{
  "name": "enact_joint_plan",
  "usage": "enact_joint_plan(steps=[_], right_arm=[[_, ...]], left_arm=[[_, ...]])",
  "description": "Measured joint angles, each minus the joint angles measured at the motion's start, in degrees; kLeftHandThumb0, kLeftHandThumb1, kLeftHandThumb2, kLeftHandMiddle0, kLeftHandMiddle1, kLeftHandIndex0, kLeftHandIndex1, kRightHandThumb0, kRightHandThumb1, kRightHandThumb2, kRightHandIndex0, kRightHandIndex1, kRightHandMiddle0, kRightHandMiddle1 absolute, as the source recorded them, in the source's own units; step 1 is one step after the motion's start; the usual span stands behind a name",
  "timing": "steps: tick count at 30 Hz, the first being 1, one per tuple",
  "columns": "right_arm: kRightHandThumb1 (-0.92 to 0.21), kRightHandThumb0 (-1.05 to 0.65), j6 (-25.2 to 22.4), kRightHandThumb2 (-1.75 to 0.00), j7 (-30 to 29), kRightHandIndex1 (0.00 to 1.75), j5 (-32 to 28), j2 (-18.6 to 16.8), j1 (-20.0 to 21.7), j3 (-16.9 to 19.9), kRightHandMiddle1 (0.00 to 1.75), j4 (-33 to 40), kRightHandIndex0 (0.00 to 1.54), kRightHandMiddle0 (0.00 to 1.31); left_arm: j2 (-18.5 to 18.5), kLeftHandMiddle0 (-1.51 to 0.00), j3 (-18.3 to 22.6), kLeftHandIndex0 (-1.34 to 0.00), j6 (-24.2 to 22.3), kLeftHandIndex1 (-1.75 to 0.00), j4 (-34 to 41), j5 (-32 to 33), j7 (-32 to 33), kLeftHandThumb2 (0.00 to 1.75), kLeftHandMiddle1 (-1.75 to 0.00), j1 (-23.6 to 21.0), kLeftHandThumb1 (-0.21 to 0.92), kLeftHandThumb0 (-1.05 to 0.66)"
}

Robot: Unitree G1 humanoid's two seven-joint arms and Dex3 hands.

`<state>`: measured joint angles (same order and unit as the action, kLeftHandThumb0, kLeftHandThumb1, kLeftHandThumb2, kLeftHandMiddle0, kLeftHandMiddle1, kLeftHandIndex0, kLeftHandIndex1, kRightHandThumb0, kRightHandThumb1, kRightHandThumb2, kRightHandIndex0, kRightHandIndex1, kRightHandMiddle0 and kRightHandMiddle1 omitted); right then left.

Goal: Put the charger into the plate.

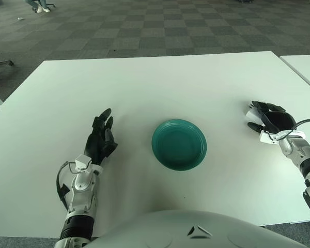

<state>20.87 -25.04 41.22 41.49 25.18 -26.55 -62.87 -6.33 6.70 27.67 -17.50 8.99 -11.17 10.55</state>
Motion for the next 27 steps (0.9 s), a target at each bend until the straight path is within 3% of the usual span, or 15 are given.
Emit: enact_joint_plan(steps=[6,12,19,24,27], right_arm=[[-0.92,-0.99,0.48,-0.77,2.46,0.02,-0.01,1.12,-0.23,-0.54,0.31,2.1,0.2,0.0],[-0.92,-1.01,1.77,-0.8,8.23,0.02,-0.05,4.8,-3.52,-0.74,0.35,12.76,0.22,0.0],[-0.92,-1.0,2.48,-0.76,17.01,0.03,-0.19,8.28,-4.3,-0.43,0.45,21.76,0.25,0.0],[-0.92,-1.0,2.45,-0.74,23.59,0.05,-0.3,10.0,-3.61,-0.04,0.52,23.75,0.32,0.0],[-0.92,-1.01,3.49,-0.75,25.65,0.07,-0.28,9.77,-1.76,-0.53,0.56,20.58,0.35,0.0]], left_arm=[[0.23,-0.28,0.16,0.0,-0.01,-0.68,-0.55,0.25,-0.07,1.02,-0.02,-0.64,0.92,-0.84],[0.65,-0.29,0.43,0.0,-0.04,-0.69,-0.64,1.47,-0.3,1.02,-0.02,-1.24,0.92,-0.85],[0.79,-0.29,0.8,0.0,0.01,-0.71,-0.68,1.81,-0.5,1.0,-0.01,-1.74,0.92,-0.84],[1.16,-0.29,0.83,0.0,-0.76,-0.77,-1.06,2.24,-1.09,0.98,-0.01,-2.49,0.92,-0.83],[1.6,-0.29,0.82,0.0,-1.35,-0.78,-1.57,3.09,-1.76,0.98,-0.01,-2.87,0.92,-0.82]])
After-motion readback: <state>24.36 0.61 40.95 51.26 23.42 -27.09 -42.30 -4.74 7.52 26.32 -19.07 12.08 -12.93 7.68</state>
